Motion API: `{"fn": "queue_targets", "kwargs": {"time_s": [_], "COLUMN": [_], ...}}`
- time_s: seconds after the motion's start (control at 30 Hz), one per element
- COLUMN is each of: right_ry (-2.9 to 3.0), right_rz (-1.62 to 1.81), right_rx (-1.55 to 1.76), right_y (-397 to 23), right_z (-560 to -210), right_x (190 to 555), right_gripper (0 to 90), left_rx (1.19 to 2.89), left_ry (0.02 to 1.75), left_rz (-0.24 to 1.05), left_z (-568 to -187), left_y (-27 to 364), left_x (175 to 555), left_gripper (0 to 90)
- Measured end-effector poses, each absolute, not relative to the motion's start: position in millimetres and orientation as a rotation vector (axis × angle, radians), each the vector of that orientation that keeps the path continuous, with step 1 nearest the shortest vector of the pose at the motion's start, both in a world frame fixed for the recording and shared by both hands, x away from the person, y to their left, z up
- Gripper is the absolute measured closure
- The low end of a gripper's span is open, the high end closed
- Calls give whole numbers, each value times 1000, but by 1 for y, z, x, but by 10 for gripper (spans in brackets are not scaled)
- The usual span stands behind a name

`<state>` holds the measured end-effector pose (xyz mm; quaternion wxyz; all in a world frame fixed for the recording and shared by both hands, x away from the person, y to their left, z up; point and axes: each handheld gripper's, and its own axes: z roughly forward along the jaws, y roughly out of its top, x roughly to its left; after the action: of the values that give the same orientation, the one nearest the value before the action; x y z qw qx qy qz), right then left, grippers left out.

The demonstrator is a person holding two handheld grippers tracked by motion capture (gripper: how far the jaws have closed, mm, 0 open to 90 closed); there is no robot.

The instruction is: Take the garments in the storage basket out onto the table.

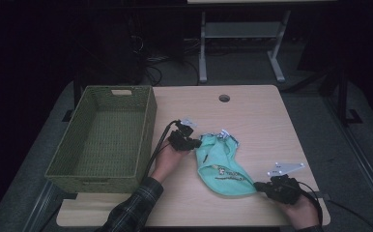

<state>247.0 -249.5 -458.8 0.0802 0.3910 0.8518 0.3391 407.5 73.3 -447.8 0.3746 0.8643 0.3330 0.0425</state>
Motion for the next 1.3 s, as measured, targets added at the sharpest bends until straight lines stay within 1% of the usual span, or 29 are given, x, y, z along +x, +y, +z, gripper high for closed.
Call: {"fn": "queue_targets", "kwargs": {"time_s": [0.1, 0.23, 0.3, 0.33, 0.47, 0.6, 0.93, 1.13, 1.3], "right_ry": [2537, 2502, 2490, 2486, 2477, 2485, 2482, 2488, 2496], "right_rz": [1063, 1121, 1131, 1128, 1134, 1144, 1144, 1131, 1124], "right_rx": [1158, 1151, 1153, 1154, 1137, 1120, 1113, 1116, 1136], "right_y": [-249, -252, -254, -254, -251, -245, -231, -219, -213], "right_z": [-455, -449, -446, -445, -441, -441, -436, -442, -448], "right_x": [246, 251, 255, 257, 270, 283, 322, 347, 361], "right_gripper": [867, 804, 803, 803, 812, 823, 815, 807, 788], "left_rx": [2215, 2209, 2205, 2206, 2197, 2208, 2244, 2312, 2392], "left_ry": [842, 824, 805, 796, 760, 717, 649, 601, 568], "left_rz": [106, 107, 100, 98, 53, 19, -29, -66, -73], "left_z": [-447, -437, -430, -426, -419, -419, -428, -442, -453], "left_y": [73, 75, 77, 78, 80, 81, 78, 63, 55], "left_x": [407, 401, 396, 392, 374, 353, 314, 306, 303], "left_gripper": [849, 734, 714, 716, 811, 874, 875, 885, 885]}}
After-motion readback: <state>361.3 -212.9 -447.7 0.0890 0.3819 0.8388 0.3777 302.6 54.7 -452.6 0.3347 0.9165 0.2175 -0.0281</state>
